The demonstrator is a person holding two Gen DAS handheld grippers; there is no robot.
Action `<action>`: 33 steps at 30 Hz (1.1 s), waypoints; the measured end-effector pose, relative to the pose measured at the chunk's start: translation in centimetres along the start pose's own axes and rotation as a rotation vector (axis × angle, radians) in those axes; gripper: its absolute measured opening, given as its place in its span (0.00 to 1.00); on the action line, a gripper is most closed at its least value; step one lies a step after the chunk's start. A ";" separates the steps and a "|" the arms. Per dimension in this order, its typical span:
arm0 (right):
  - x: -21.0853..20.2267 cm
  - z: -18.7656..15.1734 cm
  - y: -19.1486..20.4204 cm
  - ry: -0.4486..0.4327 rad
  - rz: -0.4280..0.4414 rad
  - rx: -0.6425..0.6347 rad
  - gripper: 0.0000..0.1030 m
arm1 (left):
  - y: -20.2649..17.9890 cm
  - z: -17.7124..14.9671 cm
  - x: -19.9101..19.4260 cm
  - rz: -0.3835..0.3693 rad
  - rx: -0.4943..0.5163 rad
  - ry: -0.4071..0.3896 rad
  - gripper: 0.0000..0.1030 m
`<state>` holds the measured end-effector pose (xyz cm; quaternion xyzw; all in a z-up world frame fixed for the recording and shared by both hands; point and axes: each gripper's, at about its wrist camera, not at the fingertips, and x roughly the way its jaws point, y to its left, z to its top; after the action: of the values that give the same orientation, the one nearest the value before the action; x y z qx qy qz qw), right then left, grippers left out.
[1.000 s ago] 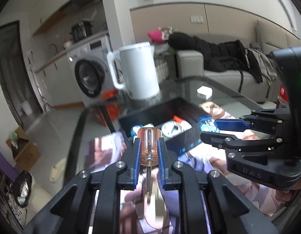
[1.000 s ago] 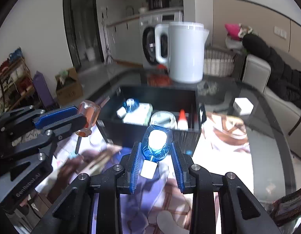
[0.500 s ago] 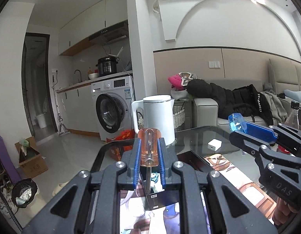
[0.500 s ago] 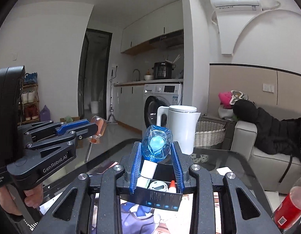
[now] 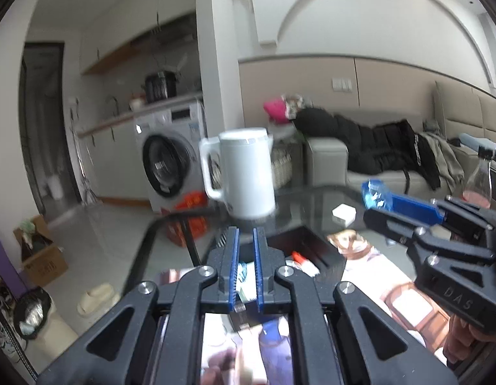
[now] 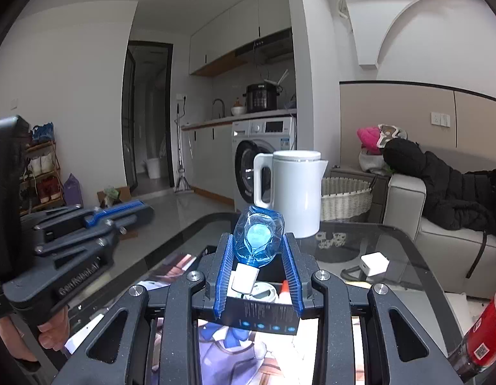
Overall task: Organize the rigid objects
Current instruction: 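Lift the screwdriver with the left gripper while the right lifts the blue faceted bottle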
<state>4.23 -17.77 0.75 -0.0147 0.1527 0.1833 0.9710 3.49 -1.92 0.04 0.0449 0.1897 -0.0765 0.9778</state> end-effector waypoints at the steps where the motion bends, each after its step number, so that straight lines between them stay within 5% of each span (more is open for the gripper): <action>1: 0.2 -0.2 -0.2 0.011 -0.002 0.001 0.30 | 0.0 -0.2 0.9 -0.009 -0.003 0.046 0.06; 8: 2.5 -1.9 0.1 0.181 0.057 0.027 0.30 | 0.9 -3.7 4.6 -0.089 -0.020 0.415 0.16; 12: 2.7 -3.1 1.4 0.256 0.110 0.015 0.30 | 1.1 -5.3 3.3 -0.095 -0.009 0.496 0.41; 18: 2.1 -4.2 3.3 0.318 0.132 -0.003 0.30 | -0.2 -7.4 -0.6 -0.130 0.018 0.596 0.43; 25: 1.3 -7.8 4.6 0.522 0.170 0.085 0.30 | -1.2 -11.6 -2.6 -0.132 0.026 0.754 0.43; 29: 0.3 -10.3 5.5 0.627 0.191 0.091 0.30 | -1.7 -13.1 -3.0 -0.130 0.032 0.804 0.43; 33: -1.1 -11.5 6.4 0.642 0.201 0.051 0.30 | -2.0 -13.7 -2.8 -0.123 0.024 0.808 0.43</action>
<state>-2.39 -13.15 -9.67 -0.0324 0.4560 0.2602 0.8505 -4.36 -1.92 -11.68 0.0715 0.5599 -0.1133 0.8177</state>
